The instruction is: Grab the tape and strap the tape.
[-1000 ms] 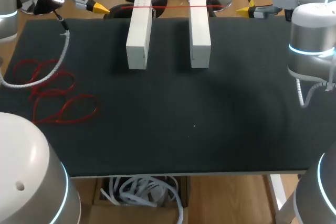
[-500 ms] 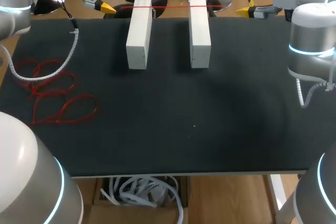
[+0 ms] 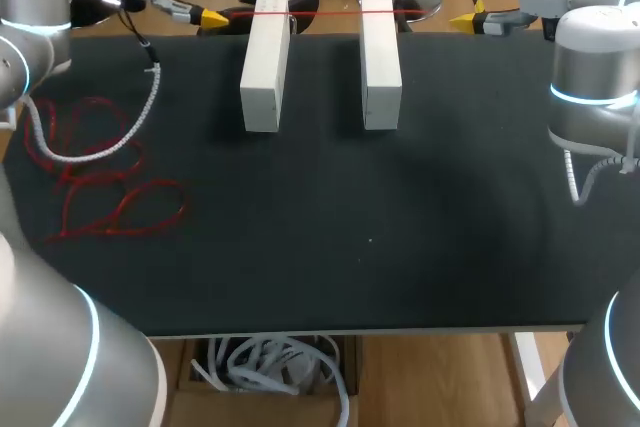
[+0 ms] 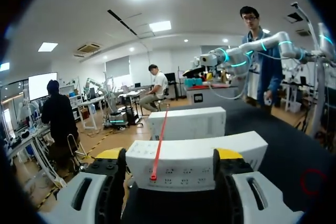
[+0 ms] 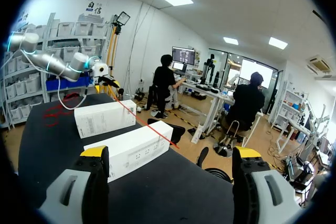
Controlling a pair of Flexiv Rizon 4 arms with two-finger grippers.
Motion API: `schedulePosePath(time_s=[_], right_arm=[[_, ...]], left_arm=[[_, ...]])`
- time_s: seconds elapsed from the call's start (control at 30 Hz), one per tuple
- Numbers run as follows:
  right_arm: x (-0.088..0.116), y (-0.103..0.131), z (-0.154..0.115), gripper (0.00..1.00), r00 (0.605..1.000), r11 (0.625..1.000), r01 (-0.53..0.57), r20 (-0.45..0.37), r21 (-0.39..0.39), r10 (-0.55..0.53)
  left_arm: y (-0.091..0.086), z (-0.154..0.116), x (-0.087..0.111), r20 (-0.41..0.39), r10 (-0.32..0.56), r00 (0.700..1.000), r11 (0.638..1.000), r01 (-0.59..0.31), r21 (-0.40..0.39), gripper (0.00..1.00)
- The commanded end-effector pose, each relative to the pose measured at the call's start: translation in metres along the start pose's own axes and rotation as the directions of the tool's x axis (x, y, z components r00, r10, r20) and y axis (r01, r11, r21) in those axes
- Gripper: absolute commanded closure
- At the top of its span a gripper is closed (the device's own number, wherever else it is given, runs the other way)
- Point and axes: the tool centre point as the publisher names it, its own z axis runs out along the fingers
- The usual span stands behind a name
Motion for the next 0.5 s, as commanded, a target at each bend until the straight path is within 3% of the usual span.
schedulePosePath(time_s=[0.03,0.27,0.37,0.5], right_arm=[[0.000,-0.001,0.000,0.00,1.000,1.000,0.000,-0.002,-0.002,0.000],[0.000,-0.001,0.000,0.00,1.000,1.000,0.000,-0.002,-0.002,0.000],[0.000,-0.001,0.000,0.00,1.000,1.000,0.000,-0.002,-0.002,0.000],[0.000,-0.001,0.000,0.00,1.000,1.000,0.000,-0.002,-0.002,0.000]], left_arm=[[0.018,0.005,-0.013,-0.422,0.015,0.906,0.992,0.038,0.118,0.39],[0.035,0.012,-0.019,-0.418,-0.011,0.908,0.985,0.081,0.150,0.34],[0.039,0.013,-0.021,-0.428,-0.020,0.904,0.984,0.094,0.152,0.42],[0.043,0.013,-0.023,-0.438,-0.025,0.899,0.983,0.102,0.153,0.41]])
